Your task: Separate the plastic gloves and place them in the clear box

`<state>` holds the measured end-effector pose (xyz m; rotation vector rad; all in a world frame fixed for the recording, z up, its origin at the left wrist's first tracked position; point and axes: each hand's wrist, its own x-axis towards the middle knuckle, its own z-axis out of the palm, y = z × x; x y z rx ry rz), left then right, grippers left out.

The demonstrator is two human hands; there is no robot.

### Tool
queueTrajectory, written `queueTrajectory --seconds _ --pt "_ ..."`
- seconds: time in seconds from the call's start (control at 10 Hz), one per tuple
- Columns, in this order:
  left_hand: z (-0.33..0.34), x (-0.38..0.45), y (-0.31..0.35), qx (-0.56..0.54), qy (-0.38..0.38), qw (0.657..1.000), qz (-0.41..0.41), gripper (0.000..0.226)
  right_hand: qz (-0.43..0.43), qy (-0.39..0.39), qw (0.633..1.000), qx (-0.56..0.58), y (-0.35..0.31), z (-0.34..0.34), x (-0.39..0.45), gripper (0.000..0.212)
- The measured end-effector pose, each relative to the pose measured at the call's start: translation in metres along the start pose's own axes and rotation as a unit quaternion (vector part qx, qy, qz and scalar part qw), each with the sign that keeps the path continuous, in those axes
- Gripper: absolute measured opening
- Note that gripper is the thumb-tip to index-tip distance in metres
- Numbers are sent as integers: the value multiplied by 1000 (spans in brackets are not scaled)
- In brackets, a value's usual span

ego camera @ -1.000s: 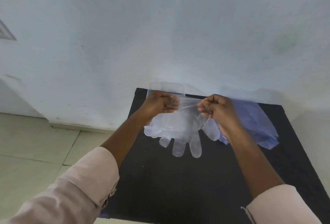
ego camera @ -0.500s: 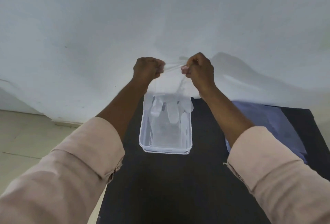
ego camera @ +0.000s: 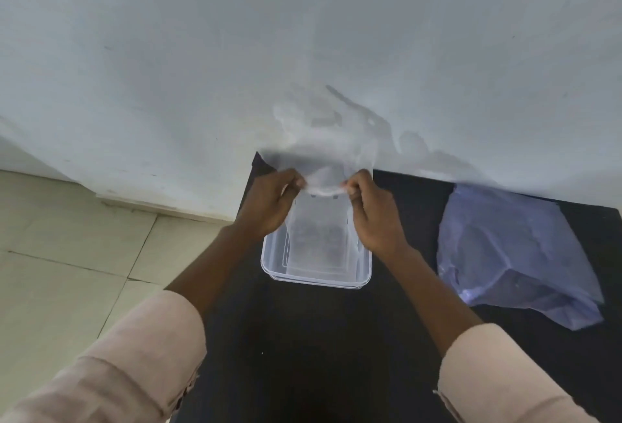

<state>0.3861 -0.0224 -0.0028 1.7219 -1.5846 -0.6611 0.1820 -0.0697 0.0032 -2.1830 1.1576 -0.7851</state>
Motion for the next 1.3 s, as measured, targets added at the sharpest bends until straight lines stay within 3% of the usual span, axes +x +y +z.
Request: queueTrajectory --seconds 0.1,0.2,0.4,0.5,0.7,0.8,1.0,1.1,1.2,1.3 --pt "11 -12 -17 106 -82 991 12 27 18 -66 994 -80 6 12 -16 8" --pt "20 -26 -24 243 -150 958 12 28 9 -134 973 -189 10 21 -32 11" --pt "23 -38 -25 366 -224 903 37 34 -30 -244 916 -318 15 24 -42 21" --pt "22 -39 -25 397 -257 881 36 37 -33 -273 901 -334 12 21 -41 20" --pt "14 -35 -26 420 -321 847 49 50 -43 -391 851 -349 12 13 -37 47" --pt "12 -32 -18 448 -352 821 42 55 -46 -470 805 -360 11 7 -32 54" --pt "15 -33 1 446 -400 801 -12 57 -41 -519 754 -400 5 4 -25 47" --pt "14 -41 5 425 -400 811 -26 56 -51 -499 768 -398 -3 -1 -26 42" --pt "8 -55 13 370 -333 867 -5 43 -67 -414 835 -356 -17 -17 -33 39" --pt "0 -58 26 226 -229 947 -19 31 -17 -351 899 -261 -27 -29 -33 39"
